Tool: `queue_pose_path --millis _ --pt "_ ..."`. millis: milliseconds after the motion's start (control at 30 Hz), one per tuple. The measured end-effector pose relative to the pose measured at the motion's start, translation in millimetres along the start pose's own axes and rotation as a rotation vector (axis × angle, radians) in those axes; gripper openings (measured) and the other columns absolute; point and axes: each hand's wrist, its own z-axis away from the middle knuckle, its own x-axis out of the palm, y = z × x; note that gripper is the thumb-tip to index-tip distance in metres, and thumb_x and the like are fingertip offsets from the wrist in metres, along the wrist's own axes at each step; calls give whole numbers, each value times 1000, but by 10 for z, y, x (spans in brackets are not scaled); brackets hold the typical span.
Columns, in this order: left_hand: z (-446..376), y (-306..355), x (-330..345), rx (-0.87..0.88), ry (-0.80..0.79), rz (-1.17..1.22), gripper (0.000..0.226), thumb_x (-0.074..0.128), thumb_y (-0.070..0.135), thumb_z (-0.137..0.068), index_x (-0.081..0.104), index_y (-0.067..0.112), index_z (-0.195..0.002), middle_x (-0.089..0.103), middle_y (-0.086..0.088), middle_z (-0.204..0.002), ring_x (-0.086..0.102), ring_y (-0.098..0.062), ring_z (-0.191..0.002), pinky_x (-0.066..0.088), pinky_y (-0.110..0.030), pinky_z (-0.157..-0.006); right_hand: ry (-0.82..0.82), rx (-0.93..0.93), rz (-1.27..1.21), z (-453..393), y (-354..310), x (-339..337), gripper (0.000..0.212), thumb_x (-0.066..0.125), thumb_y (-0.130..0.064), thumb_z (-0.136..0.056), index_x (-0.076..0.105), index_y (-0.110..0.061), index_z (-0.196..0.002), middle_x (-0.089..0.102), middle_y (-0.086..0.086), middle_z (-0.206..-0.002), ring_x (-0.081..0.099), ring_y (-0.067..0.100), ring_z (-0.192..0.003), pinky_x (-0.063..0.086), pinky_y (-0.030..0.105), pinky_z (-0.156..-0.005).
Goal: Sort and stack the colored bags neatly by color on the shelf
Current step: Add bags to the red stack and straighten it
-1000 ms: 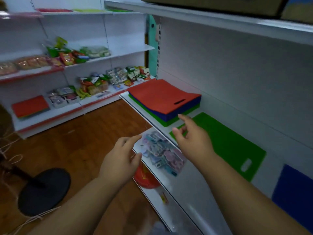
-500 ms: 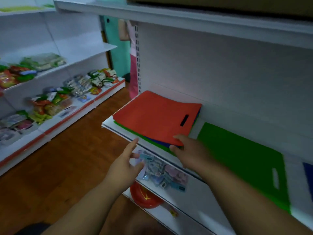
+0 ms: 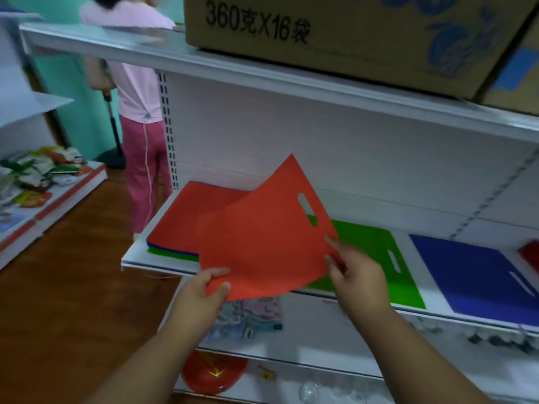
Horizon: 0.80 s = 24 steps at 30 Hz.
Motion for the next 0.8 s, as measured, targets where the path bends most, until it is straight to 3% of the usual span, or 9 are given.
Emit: queue_pose_path --millis 100,167,233,300,500,633,800 --pt "25 49 231 143 -9 -149 25 64 12 -92 70 36 -95 68 13 -93 62 -1 -84 43 -9 -71 60 127 1 103 150 -312 36 69 -16 -89 68 -28 -123 72 -4 -109 67 14 -90 49 20 -84" --pt "79 123 415 219 -3 -231 25 65 14 -91 71 35 -102 67 14 -101 61 -4 -92 42 -16 -79 117 216 10 202 298 -596 34 68 -21 -91 68 -31 -123 73 -7 -105 69 12 -86 57 32 -81" --pt "134 225 619 296 -31 -313 26 65 17 -91 71 34 -110 66 14 -104 60 -8 -95 42 -22 -80 166 269 9 350 459 -854 32 67 -22 -92 68 -30 -122 71 -13 -99 65 -3 -78 55 18 -77" --pt "191 360 893 396 -57 -364 27 65 17 -91 71 31 -114 67 9 -107 64 -15 -97 43 -24 -80 213 351 6 555 652 -1099 31 65 -22 -93 68 -30 -123 69 -14 -99 60 -12 -77 43 3 -72" --pt "573 852 2135 634 -223 -478 34 55 30 -88 71 26 -117 73 -2 -105 69 -24 -88 50 -27 -75 406 528 145 1288 1519 -2016 32 66 -27 -92 68 -31 -123 72 -6 -112 66 16 -102 52 32 -89" --pt "1007 1041 3238 699 -332 -469 48 40 42 -85 70 25 -118 73 -2 -106 69 -23 -90 52 -29 -78 445 627 184 1771 2304 -2770 33 65 -31 -92 66 -33 -124 70 -6 -118 65 16 -107 48 29 -93" --pt "1516 1356 4349 704 -391 -458 33 58 23 -93 66 26 -125 70 -1 -115 67 -22 -98 48 -28 -84 510 682 181 2119 3164 -3550 32 66 -28 -91 68 -27 -123 71 -3 -117 66 16 -105 51 35 -95"
